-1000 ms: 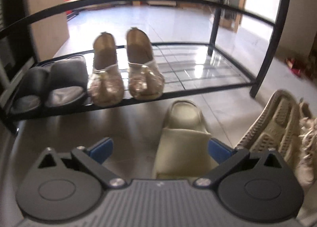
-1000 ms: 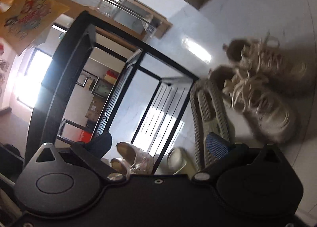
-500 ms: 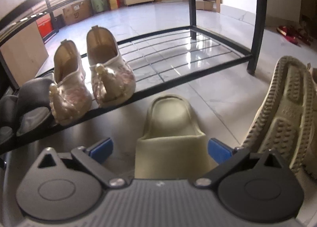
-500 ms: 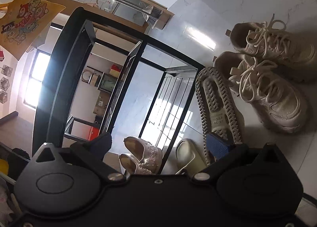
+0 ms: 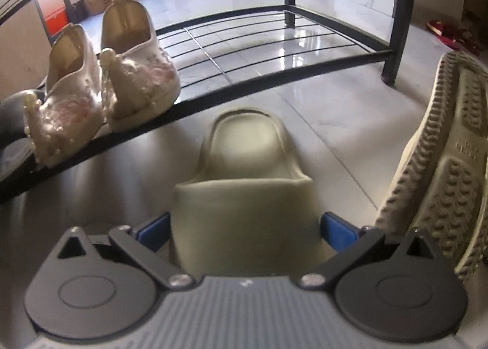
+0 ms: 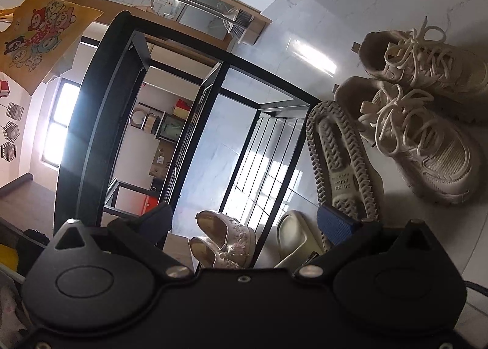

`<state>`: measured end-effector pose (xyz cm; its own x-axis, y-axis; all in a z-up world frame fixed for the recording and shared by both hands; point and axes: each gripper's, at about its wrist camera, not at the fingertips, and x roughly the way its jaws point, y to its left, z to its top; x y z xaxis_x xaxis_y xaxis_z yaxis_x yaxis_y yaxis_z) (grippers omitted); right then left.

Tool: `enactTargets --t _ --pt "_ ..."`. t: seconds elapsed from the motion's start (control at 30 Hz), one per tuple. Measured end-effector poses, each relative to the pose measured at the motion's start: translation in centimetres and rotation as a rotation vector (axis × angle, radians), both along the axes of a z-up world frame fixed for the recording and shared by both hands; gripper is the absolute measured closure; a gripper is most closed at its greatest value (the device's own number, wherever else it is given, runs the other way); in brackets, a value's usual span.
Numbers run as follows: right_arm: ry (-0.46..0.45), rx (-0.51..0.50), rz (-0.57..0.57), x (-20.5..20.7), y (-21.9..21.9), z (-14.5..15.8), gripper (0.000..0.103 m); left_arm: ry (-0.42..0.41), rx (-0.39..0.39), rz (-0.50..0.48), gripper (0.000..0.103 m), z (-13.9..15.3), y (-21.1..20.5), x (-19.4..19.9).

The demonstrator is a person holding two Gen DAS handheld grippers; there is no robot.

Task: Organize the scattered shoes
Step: 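Carry the beige slide toward the rack with the left gripper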

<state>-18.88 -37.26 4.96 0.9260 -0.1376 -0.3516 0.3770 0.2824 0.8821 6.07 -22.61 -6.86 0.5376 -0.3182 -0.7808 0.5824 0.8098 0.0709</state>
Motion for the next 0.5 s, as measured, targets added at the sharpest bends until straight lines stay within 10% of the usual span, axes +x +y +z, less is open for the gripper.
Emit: enactTargets --t 0.5 --pt "0.011 0.014 -0.002 -0.1 -0.2 -0.1 0.0 0.053 -0.085 -0.068 0.003 3.6 3.5 -3.3"
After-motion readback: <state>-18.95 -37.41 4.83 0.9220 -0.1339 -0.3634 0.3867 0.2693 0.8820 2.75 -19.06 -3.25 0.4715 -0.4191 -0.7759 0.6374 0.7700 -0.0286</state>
